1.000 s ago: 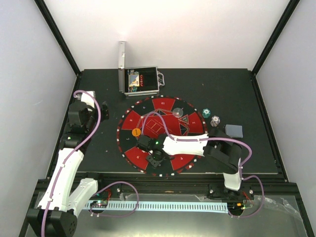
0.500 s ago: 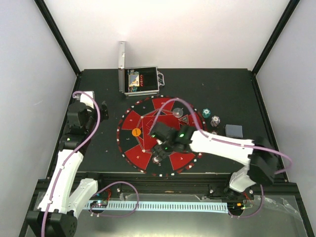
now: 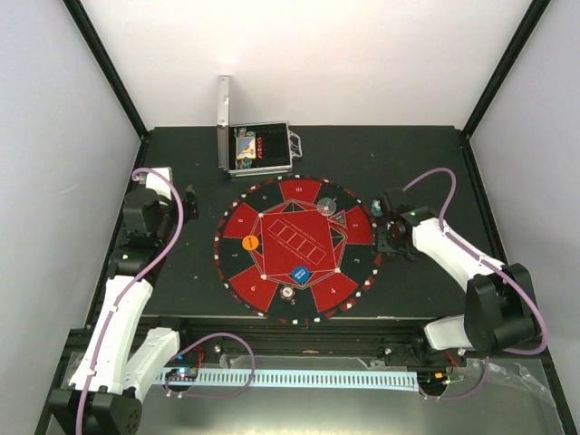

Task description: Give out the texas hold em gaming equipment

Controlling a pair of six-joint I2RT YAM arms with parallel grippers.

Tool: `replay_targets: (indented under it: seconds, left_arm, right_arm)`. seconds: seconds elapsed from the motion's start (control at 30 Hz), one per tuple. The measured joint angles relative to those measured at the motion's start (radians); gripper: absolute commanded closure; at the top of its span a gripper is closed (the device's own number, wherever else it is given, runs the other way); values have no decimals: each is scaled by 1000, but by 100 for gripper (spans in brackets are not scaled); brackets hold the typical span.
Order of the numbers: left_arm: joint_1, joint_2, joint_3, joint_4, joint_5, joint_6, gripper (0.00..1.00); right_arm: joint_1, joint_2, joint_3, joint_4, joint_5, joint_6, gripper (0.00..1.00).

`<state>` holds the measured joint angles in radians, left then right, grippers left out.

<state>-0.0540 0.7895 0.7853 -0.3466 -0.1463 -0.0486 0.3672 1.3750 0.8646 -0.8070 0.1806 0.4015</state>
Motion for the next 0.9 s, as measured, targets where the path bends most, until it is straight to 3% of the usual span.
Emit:
replay_targets:
  seconds: [0.33, 0.9]
  left_arm:
    - [0, -5, 0, 0, -4, 0, 1]
    - [0, -5, 0, 0, -7, 0, 1]
  right_arm:
    - [-66, 53, -2, 50, -2, -25, 19]
    - [-121, 169, -2, 125, -35, -34, 42]
